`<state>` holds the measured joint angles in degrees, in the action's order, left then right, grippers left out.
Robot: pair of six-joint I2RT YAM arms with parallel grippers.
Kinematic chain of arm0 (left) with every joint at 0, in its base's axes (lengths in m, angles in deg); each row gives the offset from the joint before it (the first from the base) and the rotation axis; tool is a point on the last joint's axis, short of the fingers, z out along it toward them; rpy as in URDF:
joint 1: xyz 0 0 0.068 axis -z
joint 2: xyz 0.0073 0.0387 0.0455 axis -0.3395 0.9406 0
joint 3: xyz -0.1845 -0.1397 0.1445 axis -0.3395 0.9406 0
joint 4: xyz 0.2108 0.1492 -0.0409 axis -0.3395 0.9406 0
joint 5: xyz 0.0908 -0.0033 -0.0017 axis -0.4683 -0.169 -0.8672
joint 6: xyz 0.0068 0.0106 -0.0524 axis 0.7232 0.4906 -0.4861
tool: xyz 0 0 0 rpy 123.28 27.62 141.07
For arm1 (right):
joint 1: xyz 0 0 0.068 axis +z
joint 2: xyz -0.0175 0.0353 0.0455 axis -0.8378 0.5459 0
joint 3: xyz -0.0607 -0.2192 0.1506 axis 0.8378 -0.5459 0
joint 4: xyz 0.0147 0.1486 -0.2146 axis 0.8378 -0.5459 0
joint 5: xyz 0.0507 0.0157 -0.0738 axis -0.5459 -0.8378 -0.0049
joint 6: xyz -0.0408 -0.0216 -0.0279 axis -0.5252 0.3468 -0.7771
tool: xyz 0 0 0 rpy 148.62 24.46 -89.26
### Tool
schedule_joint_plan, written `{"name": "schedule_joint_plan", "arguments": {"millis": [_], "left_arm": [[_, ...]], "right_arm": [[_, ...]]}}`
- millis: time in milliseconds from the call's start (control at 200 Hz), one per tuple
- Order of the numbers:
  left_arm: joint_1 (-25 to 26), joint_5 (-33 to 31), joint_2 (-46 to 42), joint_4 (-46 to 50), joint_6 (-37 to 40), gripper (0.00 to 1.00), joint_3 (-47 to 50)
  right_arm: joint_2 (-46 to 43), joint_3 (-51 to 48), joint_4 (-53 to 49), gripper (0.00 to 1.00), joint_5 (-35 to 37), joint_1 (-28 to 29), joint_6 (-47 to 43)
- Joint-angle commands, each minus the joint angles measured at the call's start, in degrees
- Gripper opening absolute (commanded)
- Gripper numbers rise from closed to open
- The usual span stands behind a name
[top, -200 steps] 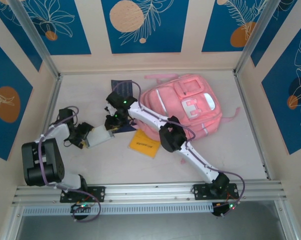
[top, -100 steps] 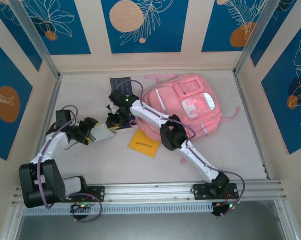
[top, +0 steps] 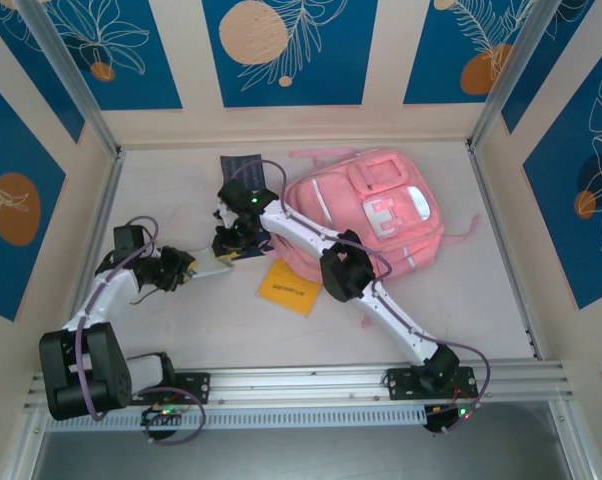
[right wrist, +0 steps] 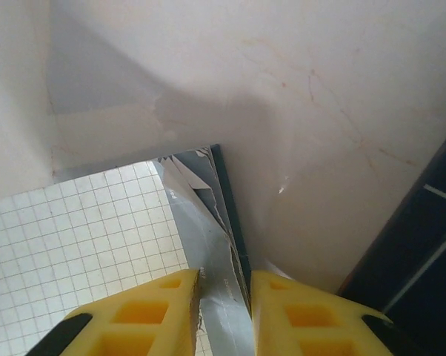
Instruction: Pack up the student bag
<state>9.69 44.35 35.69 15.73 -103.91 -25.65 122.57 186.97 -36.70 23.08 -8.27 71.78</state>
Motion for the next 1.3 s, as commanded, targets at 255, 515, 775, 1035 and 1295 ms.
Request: {"name": "schedule_joint_plan", "arguments": {"millis": [255,515,775,1035,1295], "left_arm": [[1.48,-2.28,-10.72,7.84,2.68,0.0,-3.53],[7.66,2.52,-12.72,0.84,5.53,0.03,-7.75],[20.16,-1.32,-11.4,0.22,13.98,0.1,-16.16],[25.05,-0.97,-10.37,-2.5,15.23,0.15,-16.35],[27.55,5.43,-9.33,-12.6,12.25,0.13,-13.15]], "right_arm": [[-7.64,3.42,-9.1,0.57,12.29,0.13,-2.18],[-18.36,3.35,-16.64,0.71,32.43,-0.63,-6.79],[-24.2,2.75,-23.35,0.72,45.25,-3.25,-11.53],[-40.96,-17.61,-17.59,0.72,48.52,-7.29,-12.81],[-65.48,-51.88,3.39,0.71,11.8,-16.76,-6.27]]}}
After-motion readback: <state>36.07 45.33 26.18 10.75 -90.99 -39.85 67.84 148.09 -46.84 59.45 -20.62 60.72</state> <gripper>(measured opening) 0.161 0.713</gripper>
